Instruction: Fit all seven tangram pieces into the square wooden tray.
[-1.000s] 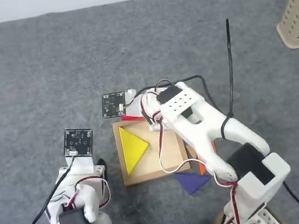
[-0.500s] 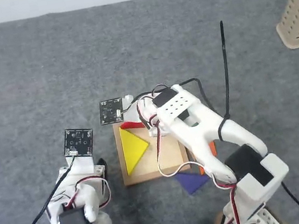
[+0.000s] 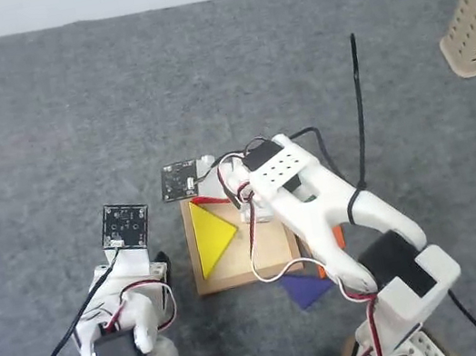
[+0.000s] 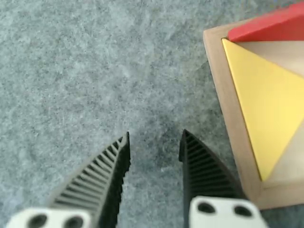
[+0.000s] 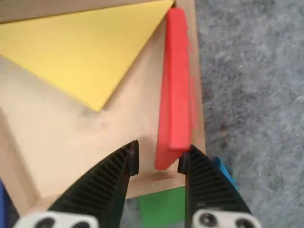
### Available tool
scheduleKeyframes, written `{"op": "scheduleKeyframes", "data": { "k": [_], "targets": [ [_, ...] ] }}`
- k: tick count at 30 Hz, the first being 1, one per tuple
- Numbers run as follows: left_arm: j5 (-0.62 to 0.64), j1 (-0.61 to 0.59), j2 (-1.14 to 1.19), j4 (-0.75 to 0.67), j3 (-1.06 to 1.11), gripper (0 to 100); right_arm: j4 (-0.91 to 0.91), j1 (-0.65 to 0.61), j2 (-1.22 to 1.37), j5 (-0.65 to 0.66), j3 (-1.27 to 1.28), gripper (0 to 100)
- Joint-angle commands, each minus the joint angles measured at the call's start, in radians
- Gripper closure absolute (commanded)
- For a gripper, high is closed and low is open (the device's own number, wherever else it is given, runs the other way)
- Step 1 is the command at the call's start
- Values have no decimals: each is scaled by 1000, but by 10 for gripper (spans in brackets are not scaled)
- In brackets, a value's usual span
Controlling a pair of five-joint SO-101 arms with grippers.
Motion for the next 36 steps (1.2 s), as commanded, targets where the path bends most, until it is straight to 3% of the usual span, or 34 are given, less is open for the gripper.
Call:
{"op": "scheduleKeyframes", "data": {
  "k": [1, 12, 15, 20, 30, 36],
  "targets": [
    [-5, 2, -6, 5, -12, 832, 56, -8, -120, -18, -5, 864],
    [-5, 2, -6, 5, -12, 832, 51, -7, -147, -71, 43, 865],
    [-5, 2, -6, 5, -12, 832, 44, -8, -147, -144, 43, 872],
    [-5, 2, -6, 5, -12, 832, 53, 7, -156, -232, 43, 998],
    [-5, 2, -6, 5, -12, 832, 59, 219, -157, -493, -17, 991],
    [-5, 2, -6, 5, -12, 832, 239, 266, -157, -569, -20, 991]
  ]
}}
